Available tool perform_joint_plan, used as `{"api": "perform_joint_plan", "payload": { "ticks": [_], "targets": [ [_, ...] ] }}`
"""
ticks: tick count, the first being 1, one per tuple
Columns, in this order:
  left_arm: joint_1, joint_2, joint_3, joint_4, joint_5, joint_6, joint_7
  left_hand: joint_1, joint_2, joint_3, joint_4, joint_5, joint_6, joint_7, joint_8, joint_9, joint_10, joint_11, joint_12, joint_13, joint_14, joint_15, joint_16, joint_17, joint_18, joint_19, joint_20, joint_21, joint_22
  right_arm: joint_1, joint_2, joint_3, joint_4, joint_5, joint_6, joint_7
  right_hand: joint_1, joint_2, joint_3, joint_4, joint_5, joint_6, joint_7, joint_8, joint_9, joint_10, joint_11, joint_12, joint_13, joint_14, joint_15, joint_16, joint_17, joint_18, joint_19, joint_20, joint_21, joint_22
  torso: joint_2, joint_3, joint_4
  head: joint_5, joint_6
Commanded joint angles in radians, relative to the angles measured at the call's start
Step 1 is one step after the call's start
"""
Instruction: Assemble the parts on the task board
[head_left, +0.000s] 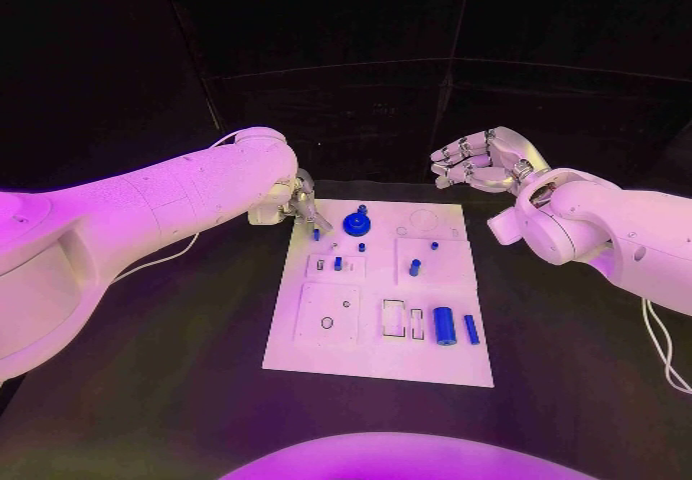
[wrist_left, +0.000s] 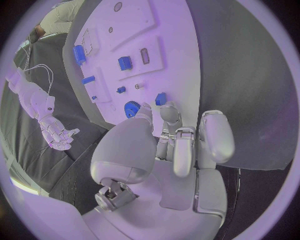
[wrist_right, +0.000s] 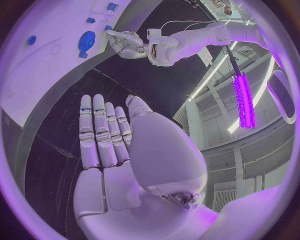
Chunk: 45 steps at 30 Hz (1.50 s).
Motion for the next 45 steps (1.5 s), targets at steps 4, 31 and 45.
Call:
{"api": "perform_joint_plan", "payload": {
  "ticks": [4,31,45],
  "targets": [
    [0.000,0.001,0.000,0.002,-0.007,0.017,-0.010,0.017,0.000,0.002,-0.008,0.000,0.010,-0.002,0.005,-0.002,0.005,0.002,0.003,-0.003,0.108,-0.008,0.006,0.263,-0.018,0.005,-0.001,0.004,-0.001,0.002,0.001,0.001,0.001,0.003,0.005,0.009,-0.007,-0.002,0.006,0.002,0.003,0.000,0.011,0.003,-0.001,0.004,0.003,-0.003,-0.001,0.000,0.003,-0.003,-0.001,0.003,0.008,0.001,-0.006,-0.001,-0.001,0.0001,0.0002,0.001,0.001],
    [0.000,-0.005,0.000,0.011,-0.007,0.019,-0.002,0.057,0.009,0.019,-0.037,0.000,0.028,-0.009,0.021,0.002,0.006,-0.003,0.005,-0.006,0.108,-0.011,0.006,0.263,-0.019,0.006,-0.004,0.006,0.005,0.002,0.006,0.001,-0.007,0.003,0.007,0.008,-0.006,-0.002,0.009,0.001,0.006,-0.001,0.011,0.003,-0.001,0.005,0.003,-0.003,-0.003,0.000,0.004,-0.003,-0.002,0.003,0.008,0.001,-0.008,-0.002,0.000,-0.0003,0.0001,0.002,-0.004],
    [0.000,-0.010,0.000,0.011,0.013,0.006,0.017,0.235,0.077,0.160,-0.171,0.000,0.020,-0.029,0.031,0.012,0.001,-0.023,-0.011,-0.021,0.108,-0.026,0.006,0.263,-0.018,0.003,-0.017,0.002,0.006,0.002,0.007,0.001,-0.009,0.003,0.009,0.008,-0.006,-0.002,0.011,0.001,0.008,-0.001,0.011,0.003,-0.001,0.005,0.003,-0.004,-0.003,0.001,0.003,-0.004,-0.002,0.003,0.009,0.001,-0.008,-0.002,0.000,-0.0001,-0.0003,0.001,-0.008]
  ]
}}
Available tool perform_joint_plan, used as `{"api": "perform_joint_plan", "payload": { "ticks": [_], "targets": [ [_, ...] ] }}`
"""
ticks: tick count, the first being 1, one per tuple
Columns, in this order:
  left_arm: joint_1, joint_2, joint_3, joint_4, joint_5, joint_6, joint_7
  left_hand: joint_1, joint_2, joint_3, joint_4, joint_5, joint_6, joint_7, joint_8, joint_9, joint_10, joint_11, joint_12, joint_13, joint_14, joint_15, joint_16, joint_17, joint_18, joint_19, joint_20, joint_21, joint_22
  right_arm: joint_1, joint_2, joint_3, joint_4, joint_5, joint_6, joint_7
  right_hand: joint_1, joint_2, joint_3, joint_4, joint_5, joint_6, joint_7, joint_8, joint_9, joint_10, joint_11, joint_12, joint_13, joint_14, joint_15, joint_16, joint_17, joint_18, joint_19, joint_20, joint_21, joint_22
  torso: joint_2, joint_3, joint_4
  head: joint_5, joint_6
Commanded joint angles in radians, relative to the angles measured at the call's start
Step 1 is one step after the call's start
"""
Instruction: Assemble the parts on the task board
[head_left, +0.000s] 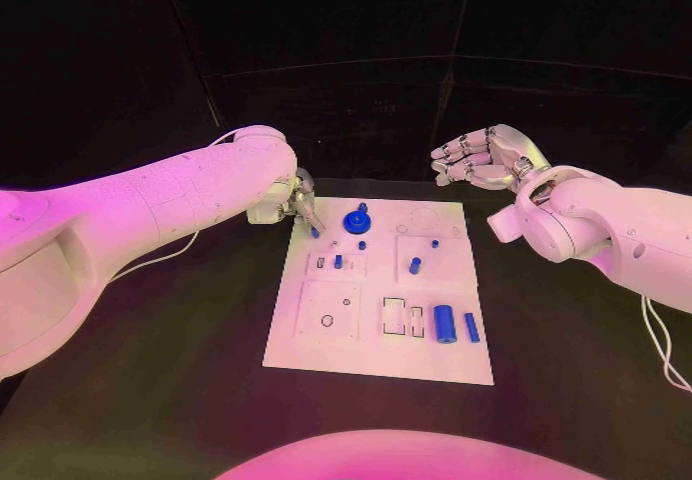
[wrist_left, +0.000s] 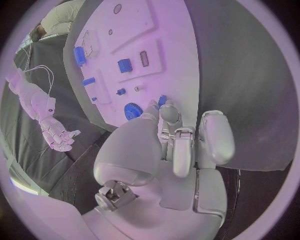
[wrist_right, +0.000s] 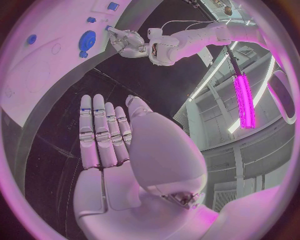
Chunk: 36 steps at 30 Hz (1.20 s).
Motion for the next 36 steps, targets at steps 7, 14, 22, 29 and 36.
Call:
{"api": "perform_joint_plan", "payload": {
  "ticks": [7,14,22,29,36],
  "targets": [
    [0.001,-0.014,0.000,0.008,0.044,-0.007,0.034,0.035,0.007,0.105,-0.063,0.000,-0.005,-0.002,0.016,0.013,0.013,-0.004,-0.016,-0.013,0.102,-0.002,0.006,0.263,-0.019,-0.001,-0.006,-0.002,0.001,0.002,0.002,0.001,-0.002,0.003,0.010,0.007,-0.006,-0.002,0.005,0.001,0.003,-0.001,0.011,0.003,-0.001,0.005,0.003,-0.004,-0.002,0.001,0.003,-0.004,-0.001,0.003,0.009,0.001,-0.004,-0.002,0.000,0.0005,0.0001,0.001,-0.003],
    [0.002,-0.048,0.000,0.050,0.093,-0.053,0.038,0.006,-0.012,0.165,-0.086,0.000,-0.008,-0.002,0.024,0.022,0.021,-0.004,-0.022,-0.021,0.102,-0.001,0.006,0.263,-0.019,-0.001,-0.005,-0.004,0.002,0.002,0.000,0.001,-0.005,0.003,0.012,0.007,-0.008,-0.003,0.007,0.002,0.004,-0.001,0.012,0.003,-0.001,0.005,0.004,-0.004,-0.002,0.001,0.004,-0.004,-0.002,0.003,0.009,0.001,-0.006,-0.002,-0.003,0.0018,0.0062,-0.003,-0.002],
    [0.009,-0.131,0.000,0.168,0.228,-0.142,0.013,-0.047,-0.041,0.248,-0.106,0.000,-0.008,-0.004,0.036,0.033,0.029,-0.005,-0.035,-0.038,0.100,-0.003,0.002,0.256,-0.018,-0.001,-0.005,-0.009,0.002,0.002,-0.003,0.001,-0.013,0.003,0.014,0.007,-0.023,-0.005,0.007,0.009,0.002,-0.002,0.013,0.003,-0.001,0.005,0.005,-0.004,-0.003,0.002,0.005,-0.006,-0.003,0.003,0.011,0.003,-0.011,-0.004,-0.007,0.0026,0.0118,-0.003,0.000],
    [0.009,-0.219,-0.002,0.320,0.251,-0.272,0.005,-0.083,-0.071,0.337,-0.131,-0.001,-0.010,-0.003,0.047,0.043,0.037,-0.006,-0.041,-0.047,0.100,-0.004,0.001,0.255,-0.017,0.000,-0.006,-0.012,0.003,0.002,-0.007,0.001,-0.018,0.003,0.014,0.006,-0.025,-0.006,0.007,0.010,0.002,-0.002,0.013,0.003,-0.001,0.005,0.006,-0.004,-0.003,0.002,0.005,-0.006,-0.003,0.003,0.011,0.003,-0.011,-0.005,-0.006,0.0028,0.0132,-0.001,0.001],
    [-0.004,-0.278,-0.008,0.433,0.165,-0.386,0.003,-0.113,-0.096,0.404,-0.145,-0.001,-0.010,-0.006,0.057,0.051,0.047,-0.008,-0.038,-0.047,0.101,-0.005,0.003,0.257,-0.018,0.004,-0.007,-0.009,0.009,0.002,-0.007,0.001,-0.020,0.003,0.015,0.006,-0.027,-0.006,0.007,0.011,0.002,-0.002,0.013,0.003,-0.001,0.005,0.006,-0.004,-0.003,0.002,0.006,-0.007,-0.003,0.003,0.012,0.003,-0.012,-0.005,-0.007,0.0034,0.0179,0.002,0.000]
  ]
}}
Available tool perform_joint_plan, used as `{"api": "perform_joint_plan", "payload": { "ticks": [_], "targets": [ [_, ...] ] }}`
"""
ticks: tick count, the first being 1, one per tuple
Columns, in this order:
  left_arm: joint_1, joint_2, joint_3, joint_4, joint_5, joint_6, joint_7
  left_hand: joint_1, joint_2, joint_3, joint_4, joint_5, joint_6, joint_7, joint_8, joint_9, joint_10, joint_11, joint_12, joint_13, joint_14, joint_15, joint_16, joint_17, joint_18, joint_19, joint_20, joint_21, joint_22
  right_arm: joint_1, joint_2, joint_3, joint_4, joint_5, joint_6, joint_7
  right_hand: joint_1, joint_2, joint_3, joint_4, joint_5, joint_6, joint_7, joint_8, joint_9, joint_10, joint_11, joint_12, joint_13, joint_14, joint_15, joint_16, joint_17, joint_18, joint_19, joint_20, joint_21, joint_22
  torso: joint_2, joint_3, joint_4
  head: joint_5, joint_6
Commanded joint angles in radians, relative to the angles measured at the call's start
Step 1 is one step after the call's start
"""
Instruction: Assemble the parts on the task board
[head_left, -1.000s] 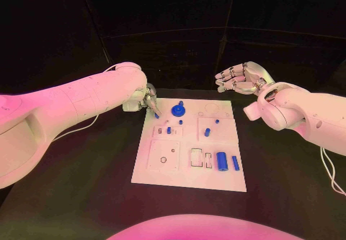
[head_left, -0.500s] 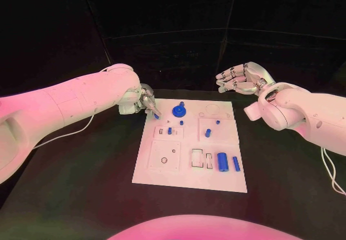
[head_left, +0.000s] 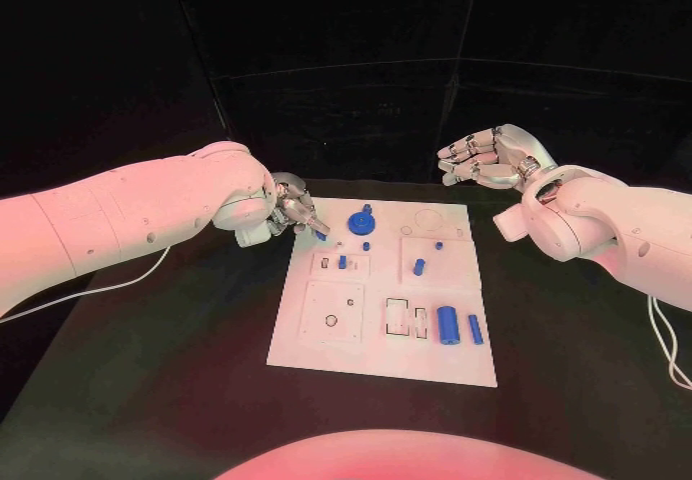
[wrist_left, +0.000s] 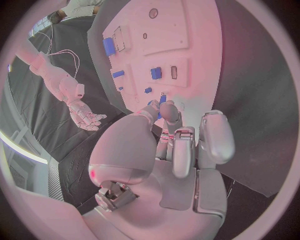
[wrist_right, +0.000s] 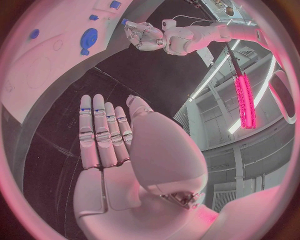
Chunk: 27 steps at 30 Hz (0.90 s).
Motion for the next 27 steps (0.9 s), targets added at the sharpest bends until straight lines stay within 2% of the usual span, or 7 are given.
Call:
{"api": "perform_joint_plan", "payload": {
  "ticks": [1,5,13,19,27],
  "targets": [
    [-0.008,-0.018,-0.001,0.039,-0.061,-0.135,-0.010,-0.014,-0.002,0.139,-0.122,0.002,-0.001,-0.007,0.005,0.026,0.006,0.001,0.000,0.001,0.101,-0.005,0.003,0.257,-0.018,0.001,-0.004,0.001,0.003,0.002,0.000,0.001,0.000,0.003,0.008,0.006,-0.011,-0.001,0.001,0.005,0.002,-0.002,0.013,0.003,-0.001,0.002,0.002,-0.004,-0.001,0.002,0.006,-0.007,-0.001,0.003,0.008,0.000,-0.005,-0.001,0.000,0.0009,0.0019,0.005,-0.001],
    [-0.025,-0.040,-0.003,0.080,-0.108,-0.173,-0.020,-0.032,-0.015,0.178,-0.129,0.003,-0.001,-0.007,0.012,0.032,0.011,0.000,0.001,0.000,0.101,-0.006,0.003,0.259,-0.018,0.003,-0.005,0.002,0.005,0.002,0.000,0.001,-0.001,0.003,0.009,0.007,-0.011,-0.001,0.001,0.005,0.002,-0.002,0.013,0.003,-0.001,0.002,0.002,-0.004,-0.001,0.002,0.006,-0.007,-0.001,0.003,0.008,0.000,-0.005,-0.001,0.000,0.0005,-0.0018,0.007,-0.003],
    [-0.056,-0.058,-0.005,0.129,-0.216,-0.200,-0.031,-0.055,-0.032,0.225,-0.137,0.002,-0.003,-0.007,0.021,0.039,0.015,-0.001,0.001,-0.001,0.101,-0.006,0.004,0.260,-0.019,0.005,-0.005,0.001,0.007,0.002,0.000,0.000,-0.001,0.003,0.009,0.007,-0.011,-0.001,0.001,0.005,0.002,-0.002,0.013,0.003,-0.001,0.002,0.002,-0.004,-0.001,0.002,0.006,-0.007,-0.001,0.003,0.008,0.000,-0.005,-0.001,0.000,0.0000,-0.0010,0.006,-0.006],
    [-0.068,-0.060,-0.008,0.150,-0.249,-0.182,-0.043,-0.060,-0.036,0.236,-0.139,0.002,-0.004,-0.007,0.023,0.041,0.016,-0.001,0.001,-0.002,0.101,-0.007,0.004,0.260,-0.019,0.005,-0.005,0.001,0.007,0.002,0.002,0.000,-0.001,0.003,0.010,0.007,-0.011,-0.001,0.001,0.005,0.002,-0.002,0.013,0.003,-0.001,0.002,0.002,-0.004,-0.001,0.002,0.006,-0.007,-0.001,0.003,0.008,0.000,-0.005,-0.001,0.000,-0.0001,-0.0017,0.006,-0.010],
    [-0.077,-0.061,-0.012,0.174,-0.256,-0.167,-0.056,-0.064,-0.039,0.244,-0.141,0.003,-0.003,-0.008,0.025,0.042,0.017,-0.001,0.001,-0.003,0.101,-0.007,0.004,0.259,-0.019,0.006,-0.006,0.002,0.009,0.002,0.002,0.000,-0.002,0.003,0.011,0.008,-0.011,-0.001,0.001,0.005,0.002,-0.002,0.013,0.003,-0.001,0.002,0.002,-0.004,-0.001,0.002,0.006,-0.007,-0.001,0.003,0.008,0.000,-0.005,-0.001,0.000,0.0005,-0.0016,0.006,-0.009]
  ]
}}
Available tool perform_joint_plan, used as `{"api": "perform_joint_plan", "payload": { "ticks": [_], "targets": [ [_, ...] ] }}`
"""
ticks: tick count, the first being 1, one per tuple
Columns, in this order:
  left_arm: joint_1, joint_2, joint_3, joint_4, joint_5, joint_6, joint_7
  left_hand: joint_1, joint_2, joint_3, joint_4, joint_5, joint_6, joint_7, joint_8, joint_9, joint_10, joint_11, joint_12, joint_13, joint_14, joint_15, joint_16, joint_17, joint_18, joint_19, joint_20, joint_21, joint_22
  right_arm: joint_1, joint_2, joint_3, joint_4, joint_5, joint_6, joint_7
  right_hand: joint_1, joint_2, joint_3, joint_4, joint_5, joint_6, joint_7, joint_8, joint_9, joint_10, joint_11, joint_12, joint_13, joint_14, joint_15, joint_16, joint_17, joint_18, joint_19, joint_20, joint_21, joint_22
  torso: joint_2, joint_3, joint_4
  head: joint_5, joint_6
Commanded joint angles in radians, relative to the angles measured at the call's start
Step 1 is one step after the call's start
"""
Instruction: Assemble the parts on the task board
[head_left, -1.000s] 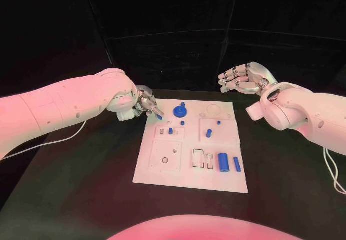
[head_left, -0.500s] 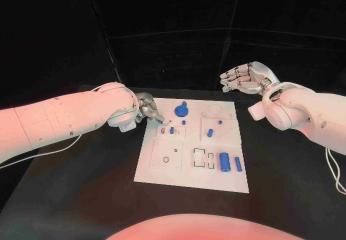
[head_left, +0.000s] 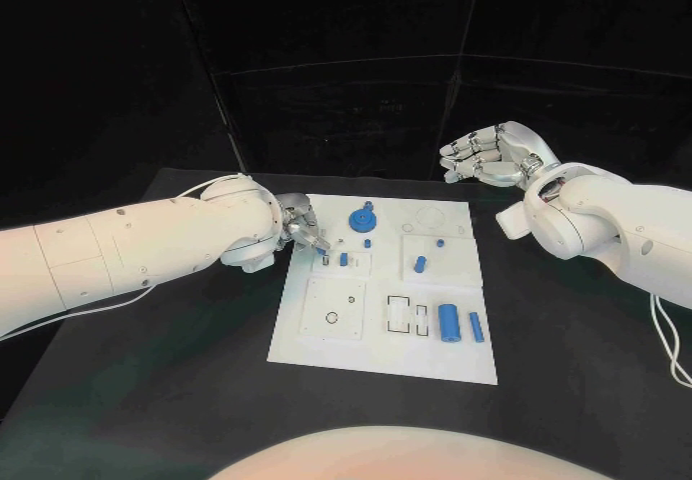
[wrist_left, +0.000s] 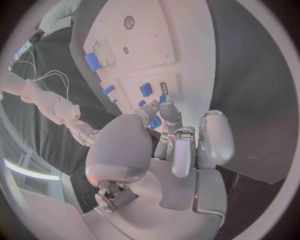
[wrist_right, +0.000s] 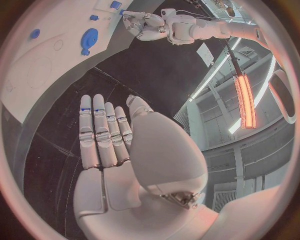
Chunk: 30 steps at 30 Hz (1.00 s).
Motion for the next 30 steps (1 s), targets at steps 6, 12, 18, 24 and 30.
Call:
{"api": "perform_joint_plan", "payload": {
  "ticks": [6,12,18,24,30],
  "targets": [
    [-0.004,-0.001,-0.001,0.011,-0.033,0.015,-0.025,-0.004,0.005,0.119,-0.111,0.007,0.002,-0.006,0.005,0.008,0.005,0.001,0.002,-0.001,0.101,-0.007,0.004,0.259,-0.019,0.002,-0.002,0.001,0.001,0.002,0.002,0.001,0.000,0.003,0.008,0.009,-0.011,-0.001,0.001,0.005,0.002,-0.002,0.013,0.003,-0.001,0.002,0.002,-0.004,-0.001,0.002,0.006,-0.007,-0.001,0.003,0.008,0.000,-0.005,-0.001,-0.001,0.0010,0.0002,0.000,0.001],
    [-0.008,0.002,-0.001,0.011,-0.033,0.026,-0.033,-0.004,0.005,0.119,-0.111,0.007,0.002,-0.006,0.005,0.008,0.005,0.001,0.002,-0.001,0.101,-0.007,0.004,0.259,-0.019,0.002,-0.002,0.001,0.001,0.002,0.002,0.001,-0.001,0.003,0.009,0.009,-0.013,-0.002,0.002,0.006,0.002,-0.002,0.013,0.003,-0.001,0.002,0.002,-0.004,-0.001,0.003,0.006,-0.007,-0.002,0.003,0.009,0.000,-0.006,-0.002,0.000,0.0010,-0.0007,-0.001,0.001],
    [-0.010,0.005,-0.001,0.011,-0.033,0.040,-0.040,-0.010,0.001,0.130,-0.113,0.007,0.002,-0.006,0.008,0.011,0.004,0.001,-0.001,-0.004,0.101,-0.007,0.003,0.257,-0.019,0.002,-0.002,0.000,0.000,0.002,0.003,0.001,-0.001,0.003,0.009,0.009,-0.013,-0.002,0.002,0.006,0.002,-0.002,0.013,0.003,-0.001,0.002,0.002,-0.004,-0.001,0.003,0.006,-0.007,-0.002,0.003,0.009,0.000,-0.006,-0.002,0.000,0.0010,0.0000,-0.004,0.003],
    [-0.010,0.008,-0.001,0.011,-0.033,0.047,-0.042,-0.010,0.001,0.130,-0.113,0.007,0.002,-0.006,0.008,0.011,0.004,0.001,-0.001,-0.004,0.101,-0.007,0.003,0.257,-0.019,0.002,-0.002,0.000,0.000,0.002,0.004,0.001,-0.001,0.003,0.009,0.010,-0.013,-0.002,0.002,0.006,0.002,-0.002,0.013,0.003,-0.001,0.002,0.002,-0.004,-0.001,0.003,0.006,-0.007,-0.002,0.003,0.009,0.000,-0.006,-0.002,0.000,0.0018,-0.0002,-0.005,0.001],
    [-0.012,0.011,-0.001,0.012,-0.033,0.042,-0.040,-0.012,0.000,0.133,-0.113,0.007,0.002,-0.006,0.009,0.011,0.004,0.001,-0.001,-0.004,0.101,-0.007,0.003,0.257,-0.019,0.002,-0.002,0.000,0.000,0.002,0.004,0.001,-0.002,0.003,0.009,0.010,-0.013,-0.002,0.002,0.006,0.002,-0.002,0.013,0.003,-0.001,0.002,0.002,-0.004,-0.001,0.003,0.006,-0.007,-0.002,0.003,0.009,0.000,-0.006,-0.002,0.000,0.0012,0.0001,-0.007,0.000]
  ]
}}
